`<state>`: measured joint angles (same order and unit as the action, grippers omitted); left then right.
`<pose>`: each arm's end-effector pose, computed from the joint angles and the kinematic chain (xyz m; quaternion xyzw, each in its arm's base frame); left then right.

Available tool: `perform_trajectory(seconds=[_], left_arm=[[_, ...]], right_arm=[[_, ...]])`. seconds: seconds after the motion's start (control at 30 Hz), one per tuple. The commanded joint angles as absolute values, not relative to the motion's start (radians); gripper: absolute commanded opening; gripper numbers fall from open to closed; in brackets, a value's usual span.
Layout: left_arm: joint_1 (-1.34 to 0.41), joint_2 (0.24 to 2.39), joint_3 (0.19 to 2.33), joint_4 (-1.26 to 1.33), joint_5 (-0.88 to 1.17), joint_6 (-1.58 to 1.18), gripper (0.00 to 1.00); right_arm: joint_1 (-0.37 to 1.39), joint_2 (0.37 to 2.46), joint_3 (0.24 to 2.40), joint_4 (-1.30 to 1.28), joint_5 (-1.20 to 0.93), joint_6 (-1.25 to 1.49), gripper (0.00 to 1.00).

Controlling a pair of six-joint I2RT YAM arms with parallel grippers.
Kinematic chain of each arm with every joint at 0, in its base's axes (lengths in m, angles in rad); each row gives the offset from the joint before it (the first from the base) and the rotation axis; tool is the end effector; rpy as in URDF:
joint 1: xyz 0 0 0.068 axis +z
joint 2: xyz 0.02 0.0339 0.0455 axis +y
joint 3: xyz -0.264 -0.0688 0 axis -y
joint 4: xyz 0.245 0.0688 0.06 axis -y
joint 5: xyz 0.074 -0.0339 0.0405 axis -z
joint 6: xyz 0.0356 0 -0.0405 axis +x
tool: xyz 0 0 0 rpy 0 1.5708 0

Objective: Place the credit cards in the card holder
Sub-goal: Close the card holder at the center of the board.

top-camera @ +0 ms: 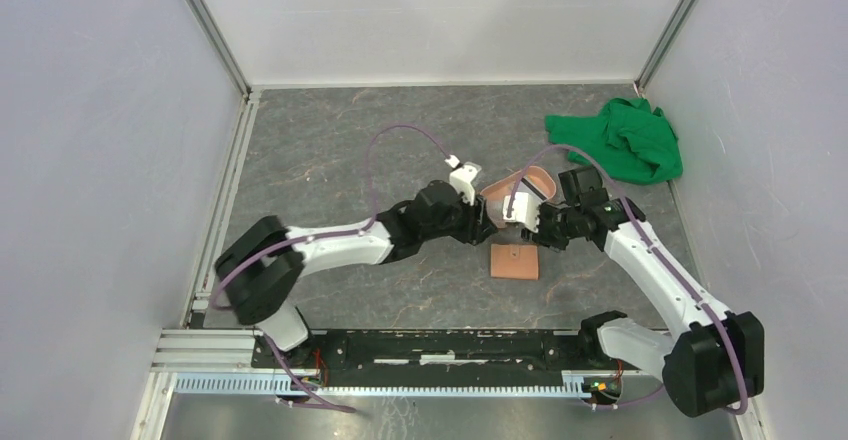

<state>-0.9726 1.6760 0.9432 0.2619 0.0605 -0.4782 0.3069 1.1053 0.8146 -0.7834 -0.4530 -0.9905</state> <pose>0.2052 -0.3050 0.2071 0.2238 0.8224 -0.3659 0.3738 0.1897 0.0765 0.2435 -0.6146 0.7193 0.1248 0.2986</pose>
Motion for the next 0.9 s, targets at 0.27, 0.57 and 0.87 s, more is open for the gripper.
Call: perform_trajectory(seconds=[0.27,0.57,0.87], left_arm=[[-0.974,0.962,0.523,0.224,-0.222,-0.392,0.91],[-0.969,0.65,0.363,0.207,-0.175,-0.546,1.0],[-0.968,0.613,0.48,0.067,-0.091,-0.569,1.0]], right_arm=[[0.214,1.155,0.574,-0.721,-0.361,-1.057,0.01],[0.426,1.27,0.65,-0.676,-0.527,-0.972,0.08],[0.387,1.13,0.843,-0.786,-0.334,-0.982,0.19]])
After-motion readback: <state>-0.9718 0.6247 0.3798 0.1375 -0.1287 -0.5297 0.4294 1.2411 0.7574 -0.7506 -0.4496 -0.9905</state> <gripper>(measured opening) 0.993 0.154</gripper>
